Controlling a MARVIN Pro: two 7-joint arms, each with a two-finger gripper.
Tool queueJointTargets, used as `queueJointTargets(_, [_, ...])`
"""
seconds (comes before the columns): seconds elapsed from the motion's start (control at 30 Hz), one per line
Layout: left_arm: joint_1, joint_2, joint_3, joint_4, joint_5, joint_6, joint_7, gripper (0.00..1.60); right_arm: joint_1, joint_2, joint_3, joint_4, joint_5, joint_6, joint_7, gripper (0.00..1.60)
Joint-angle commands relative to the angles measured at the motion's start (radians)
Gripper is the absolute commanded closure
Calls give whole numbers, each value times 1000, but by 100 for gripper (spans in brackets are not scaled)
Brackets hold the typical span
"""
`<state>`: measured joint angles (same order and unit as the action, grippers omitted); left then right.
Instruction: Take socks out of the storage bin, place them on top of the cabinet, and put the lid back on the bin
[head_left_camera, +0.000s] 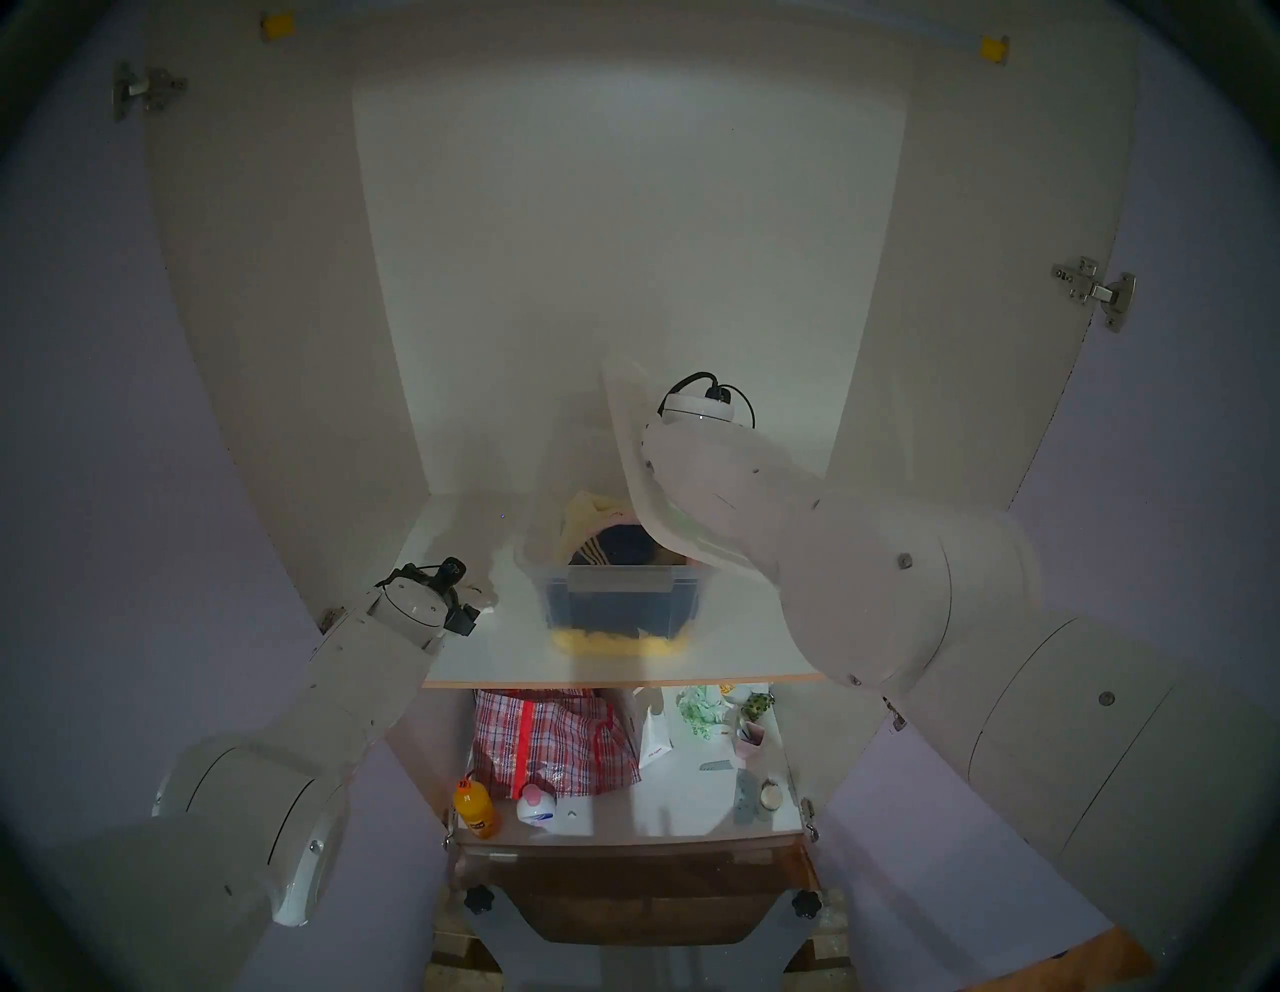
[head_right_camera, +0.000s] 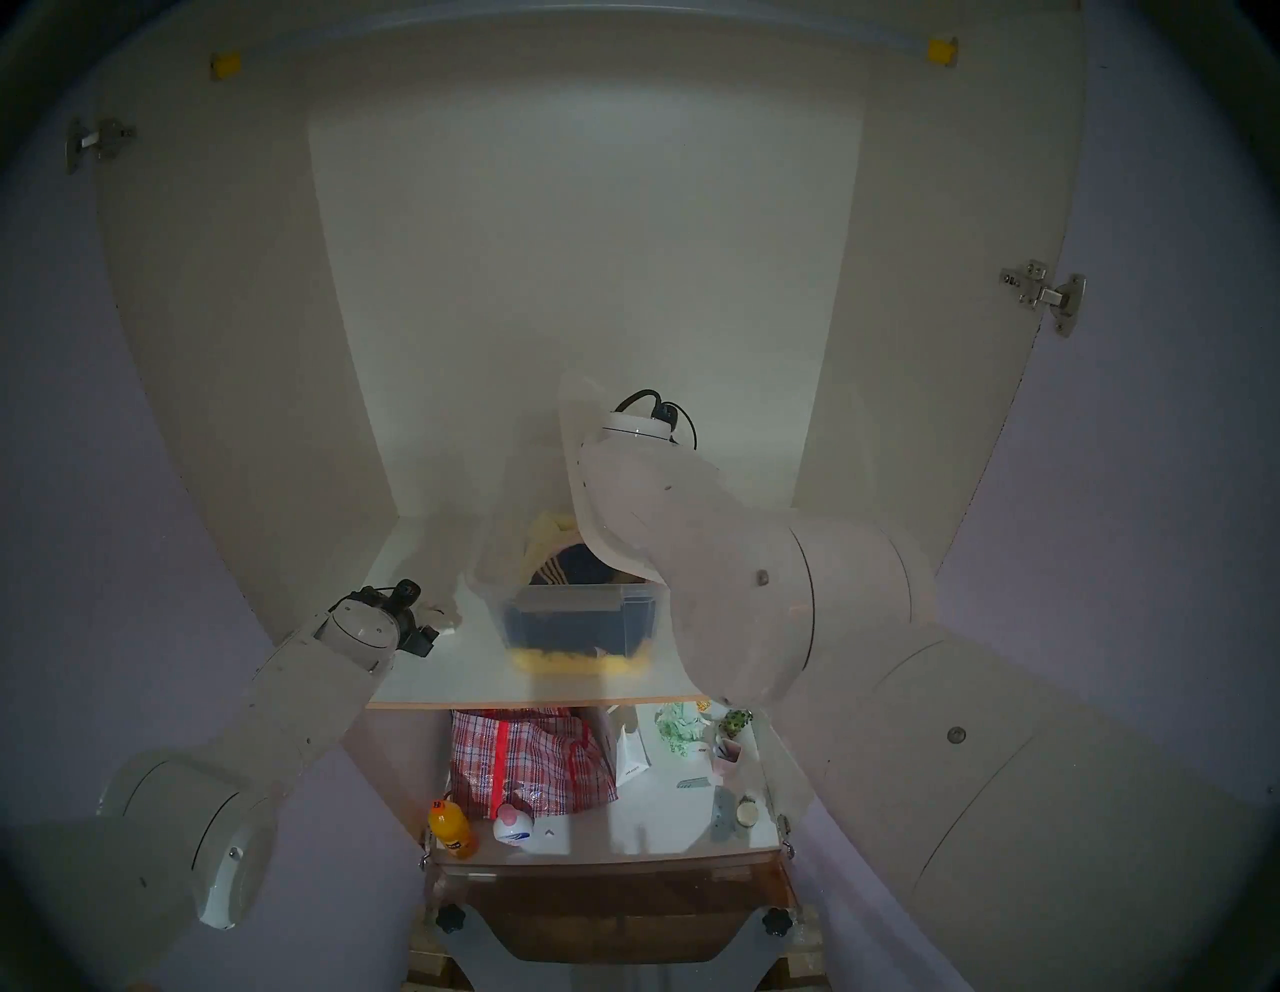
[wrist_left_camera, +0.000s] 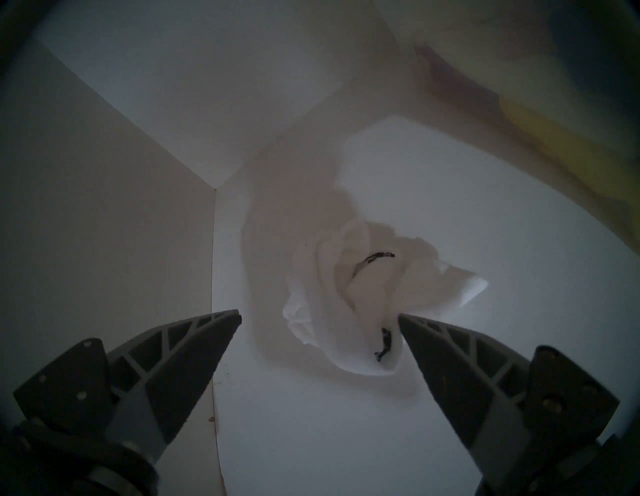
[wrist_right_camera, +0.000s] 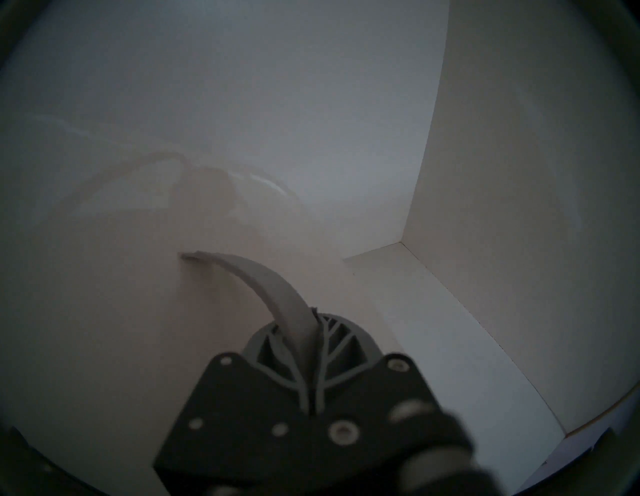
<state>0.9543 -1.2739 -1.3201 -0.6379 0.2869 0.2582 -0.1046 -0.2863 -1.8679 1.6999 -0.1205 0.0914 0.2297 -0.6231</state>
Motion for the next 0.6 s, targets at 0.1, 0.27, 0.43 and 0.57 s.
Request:
queueJointTargets(0.1, [-29,0,-2,-17,1,-6,2,0,71,-61,1,-26,2,10,-50,160])
queueJointTargets(0.27, [-28,0,-2,-15,0,-6,2,0,74,-69,9,-25,8,13,-76,160])
queueJointTargets(0.43, [-28,-1,-2,-12,0,-6,3,0,74,-84,17,-23,17,16,-102,160])
queueJointTargets(0.57, [-28,-1,-2,-10,0,-6,4,0,66,-98,29,-19,29,13,-119,160])
